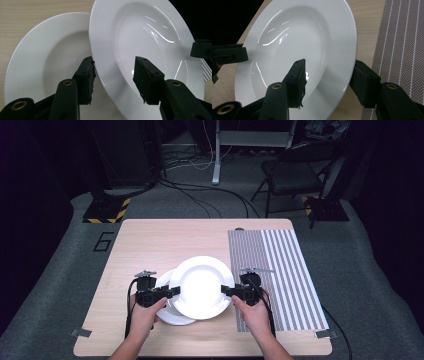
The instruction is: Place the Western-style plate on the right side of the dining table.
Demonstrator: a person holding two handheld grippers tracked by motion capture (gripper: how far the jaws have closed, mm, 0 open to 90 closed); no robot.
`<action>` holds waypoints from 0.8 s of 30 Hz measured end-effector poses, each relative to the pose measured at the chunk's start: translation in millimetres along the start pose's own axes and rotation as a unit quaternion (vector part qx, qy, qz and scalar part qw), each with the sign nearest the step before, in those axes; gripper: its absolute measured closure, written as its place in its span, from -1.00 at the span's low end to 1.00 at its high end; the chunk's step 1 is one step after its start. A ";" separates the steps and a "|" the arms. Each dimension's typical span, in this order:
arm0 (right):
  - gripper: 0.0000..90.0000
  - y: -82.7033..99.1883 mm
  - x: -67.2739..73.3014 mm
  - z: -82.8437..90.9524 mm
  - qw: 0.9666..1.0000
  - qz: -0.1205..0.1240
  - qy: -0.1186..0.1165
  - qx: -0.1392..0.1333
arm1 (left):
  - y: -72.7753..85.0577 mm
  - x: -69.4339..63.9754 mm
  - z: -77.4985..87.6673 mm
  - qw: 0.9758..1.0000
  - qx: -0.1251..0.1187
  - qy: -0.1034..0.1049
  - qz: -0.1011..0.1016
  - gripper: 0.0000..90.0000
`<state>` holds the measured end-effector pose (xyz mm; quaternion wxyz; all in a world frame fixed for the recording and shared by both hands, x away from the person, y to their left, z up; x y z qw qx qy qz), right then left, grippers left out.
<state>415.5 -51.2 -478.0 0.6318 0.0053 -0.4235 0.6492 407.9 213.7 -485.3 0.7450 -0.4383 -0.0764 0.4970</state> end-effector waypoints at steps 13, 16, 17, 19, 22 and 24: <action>0.06 1.2 -13.0 11.0 1.000 -0.016 0.009 -0.014 | -5.3 -9.6 -14.9 1.000 0.010 0.014 -0.010 0.15; 0.06 1.6 -13.9 13.4 1.000 -0.018 0.012 -0.018 | -6.3 -10.8 -15.9 1.000 0.013 0.017 -0.015 0.15; 0.06 2.5 -15.3 15.8 0.999 -0.019 0.014 -0.021 | -8.2 -12.8 -17.7 1.000 0.011 0.018 -0.016 0.15; 0.06 3.2 -15.9 17.0 0.999 -0.021 0.015 -0.022 | -9.6 -14.4 -19.2 1.000 0.011 0.021 -0.019 0.15; 0.06 5.1 -21.3 22.6 0.999 -0.030 0.021 -0.025 | -11.2 -18.0 -22.6 0.999 0.012 0.025 -0.022 0.15; 0.06 4.6 -23.3 26.5 0.999 -0.038 0.020 -0.031 | -11.7 -20.7 -26.2 0.999 0.018 0.030 -0.031 0.16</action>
Point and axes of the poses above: each handheld gripper's, and its own axes: z roughly backward along the jaws, y roughly out of its underside, x roughly to its left, the point moved 5 cm from there along -z, roughly forward along the jaws, and after that the axes turned 11 degrees about -z, right-handed, at the moved point
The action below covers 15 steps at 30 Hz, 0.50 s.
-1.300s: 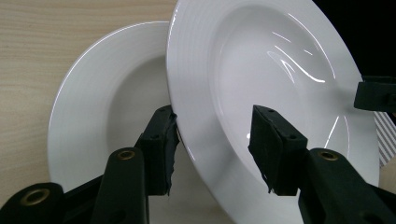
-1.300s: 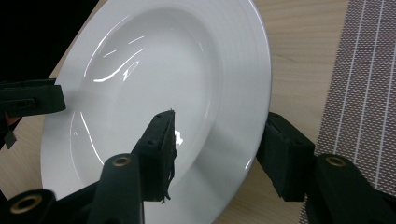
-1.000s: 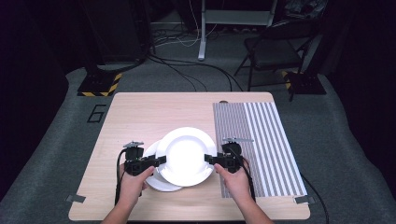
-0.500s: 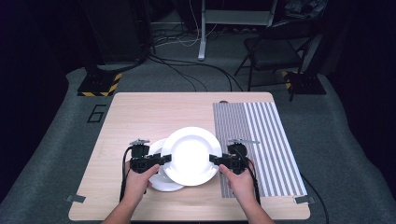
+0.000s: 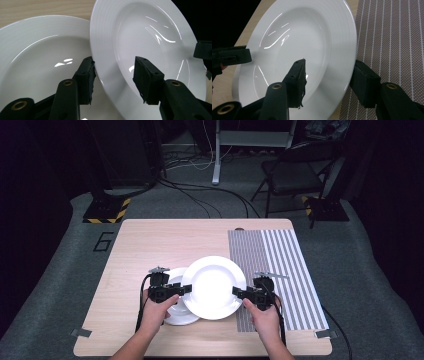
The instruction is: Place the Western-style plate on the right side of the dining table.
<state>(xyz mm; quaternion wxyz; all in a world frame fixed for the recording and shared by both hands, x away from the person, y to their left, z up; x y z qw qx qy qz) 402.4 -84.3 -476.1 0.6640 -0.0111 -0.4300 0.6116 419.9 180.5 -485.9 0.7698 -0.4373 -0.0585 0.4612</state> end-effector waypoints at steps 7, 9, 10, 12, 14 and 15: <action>0.06 0.9 -6.1 8.7 1.000 -0.009 0.008 -0.010 | -5.4 -6.9 -6.3 1.000 -0.004 0.011 -0.006 0.16; 0.06 1.4 -8.0 10.9 1.000 -0.011 0.009 -0.012 | -7.0 -8.8 -8.1 1.000 -0.002 0.015 -0.007 0.16; 0.06 1.9 -9.0 12.1 1.000 -0.012 0.010 -0.013 | -8.0 -9.9 -9.2 1.000 -0.003 0.016 -0.007 0.16; 0.06 2.4 -11.4 14.5 1.000 -0.016 0.012 -0.015 | -9.8 -12.1 -11.5 1.000 -0.003 0.019 -0.011 0.16; 0.06 2.9 -14.2 17.1 1.000 -0.018 0.015 -0.017 | -10.5 -13.5 -12.7 1.000 -0.001 0.022 -0.012 0.16; 0.06 3.1 -15.4 18.3 0.999 -0.021 0.015 -0.019 | -11.7 -15.7 -15.4 1.000 0.001 0.025 -0.018 0.16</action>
Point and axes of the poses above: each handheld gripper's, and its own axes: z roughly backward along the jaws, y roughly out of its underside, x roughly to its left, the point moved 5 cm from there along -z, roughly forward along the jaws, and after that the axes turned 11 degrees about -z, right-handed, at the moved point
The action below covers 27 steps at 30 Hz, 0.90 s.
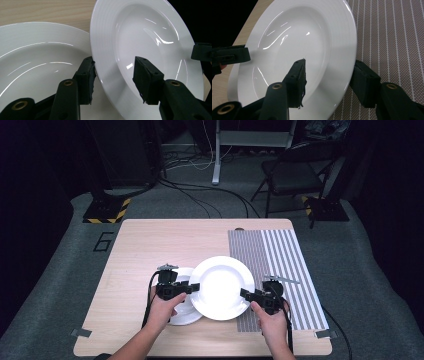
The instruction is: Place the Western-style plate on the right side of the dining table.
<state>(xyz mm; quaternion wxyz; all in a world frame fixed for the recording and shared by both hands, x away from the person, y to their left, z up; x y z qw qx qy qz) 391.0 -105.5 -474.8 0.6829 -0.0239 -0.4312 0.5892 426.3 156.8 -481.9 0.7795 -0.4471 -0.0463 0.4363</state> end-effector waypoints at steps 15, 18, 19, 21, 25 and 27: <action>0.06 3.4 -17.0 18.2 0.999 -0.023 0.018 -0.019 | -9.5 -13.9 -17.9 1.000 0.009 0.024 -0.016 0.18; 0.06 4.0 -18.7 20.1 0.999 -0.026 0.019 -0.021 | -10.8 -15.6 -20.1 0.999 0.010 0.026 -0.021 0.18; 0.06 4.3 -19.9 21.4 0.999 -0.026 0.020 -0.022 | -11.8 -16.8 -21.1 0.999 0.010 0.028 -0.022 0.18; 0.06 5.4 -23.0 24.5 0.999 -0.032 0.024 -0.026 | -13.8 -20.1 -23.6 0.999 0.011 0.032 -0.025 0.18; 0.06 6.5 -27.6 30.0 0.998 -0.039 0.028 -0.032 | -15.9 -24.8 -29.0 0.999 0.015 0.038 -0.031 0.18; 0.06 6.7 -28.8 31.6 0.998 -0.039 0.030 -0.033 | -16.8 -26.3 -30.6 0.998 0.017 0.041 -0.033 0.18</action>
Point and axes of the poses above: each handheld gripper's, and its own axes: z roughly backward along the jaws, y roughly out of its underside, x roughly to its left, the point moved 5 cm from there along -z, roughly forward along the jaws, and after that the axes turned 11 degrees about -z, right-handed, at the moved point
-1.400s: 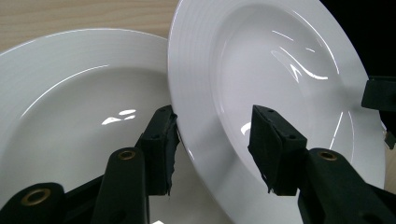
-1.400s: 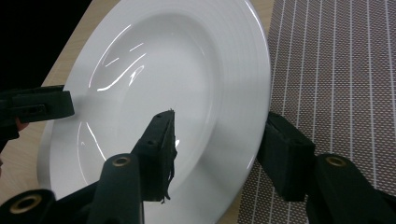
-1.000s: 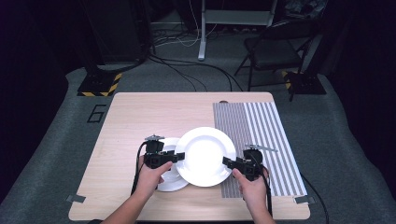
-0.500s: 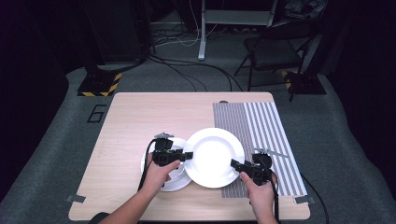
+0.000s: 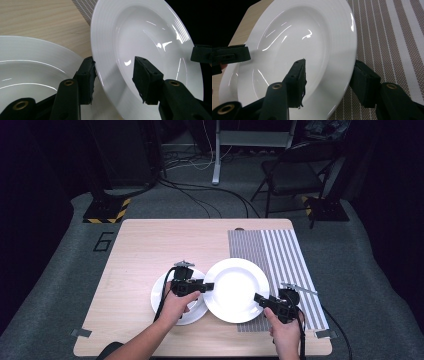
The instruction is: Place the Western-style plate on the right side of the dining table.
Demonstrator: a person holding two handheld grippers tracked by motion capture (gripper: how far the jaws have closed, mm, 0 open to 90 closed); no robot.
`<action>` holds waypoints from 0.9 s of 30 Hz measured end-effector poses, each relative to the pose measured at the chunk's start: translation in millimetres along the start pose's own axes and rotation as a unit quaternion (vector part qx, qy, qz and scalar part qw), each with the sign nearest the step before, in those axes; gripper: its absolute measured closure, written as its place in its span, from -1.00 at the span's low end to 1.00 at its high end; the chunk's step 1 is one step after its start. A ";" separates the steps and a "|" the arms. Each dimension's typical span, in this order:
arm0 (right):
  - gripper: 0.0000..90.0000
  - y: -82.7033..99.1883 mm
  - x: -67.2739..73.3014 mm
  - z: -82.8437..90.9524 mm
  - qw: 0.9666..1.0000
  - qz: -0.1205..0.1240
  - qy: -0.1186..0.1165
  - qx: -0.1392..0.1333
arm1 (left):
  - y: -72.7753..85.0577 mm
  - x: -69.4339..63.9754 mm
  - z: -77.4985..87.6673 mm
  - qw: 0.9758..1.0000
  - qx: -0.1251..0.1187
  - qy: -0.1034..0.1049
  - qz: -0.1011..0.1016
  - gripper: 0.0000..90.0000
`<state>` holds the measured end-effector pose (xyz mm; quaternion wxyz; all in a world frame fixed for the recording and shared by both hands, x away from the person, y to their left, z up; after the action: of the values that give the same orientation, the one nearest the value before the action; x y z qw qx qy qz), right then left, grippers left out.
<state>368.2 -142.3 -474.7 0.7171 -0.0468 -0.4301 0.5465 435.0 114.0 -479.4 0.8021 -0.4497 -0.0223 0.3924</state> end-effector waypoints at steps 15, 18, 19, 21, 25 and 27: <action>0.06 -14.5 -16.3 18.2 0.999 -0.038 0.002 -0.024 | -27.6 -13.5 -15.9 1.000 -0.013 0.021 -0.007 0.20; 0.06 -16.5 -18.4 17.1 0.999 -0.041 0.008 -0.024 | -30.9 -14.0 -18.9 1.000 -0.012 0.018 -0.009 0.20; 0.06 -19.0 -19.9 16.0 0.999 -0.045 0.008 -0.025 | -33.8 -14.1 -22.0 1.000 -0.009 0.016 -0.011 0.20; 0.06 -21.9 -22.1 15.2 0.999 -0.044 0.009 -0.027 | -36.6 -14.0 -24.7 1.000 -0.009 0.013 -0.014 0.20; 0.06 -27.0 -25.7 13.3 0.999 -0.043 0.012 -0.027 | -40.2 -14.1 -30.4 1.000 -0.009 0.008 -0.014 0.22; 0.06 -29.2 -27.7 12.3 0.999 -0.045 0.015 -0.027 | -41.8 -15.0 -33.2 1.000 -0.008 0.006 -0.015 0.22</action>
<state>380.8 -181.7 -467.0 0.7459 -0.0549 -0.4355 0.5010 463.0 68.8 -463.5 0.8045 -0.4583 -0.0273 0.3769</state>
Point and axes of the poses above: each handheld gripper's, and its own axes: z roughly backward along the jaws, y roughly out of its underside, x roughly to its left, the point moved 5 cm from there along -z, roughly forward along the jaws, and after that the axes turned 11 degrees about -z, right-handed, at the moved point
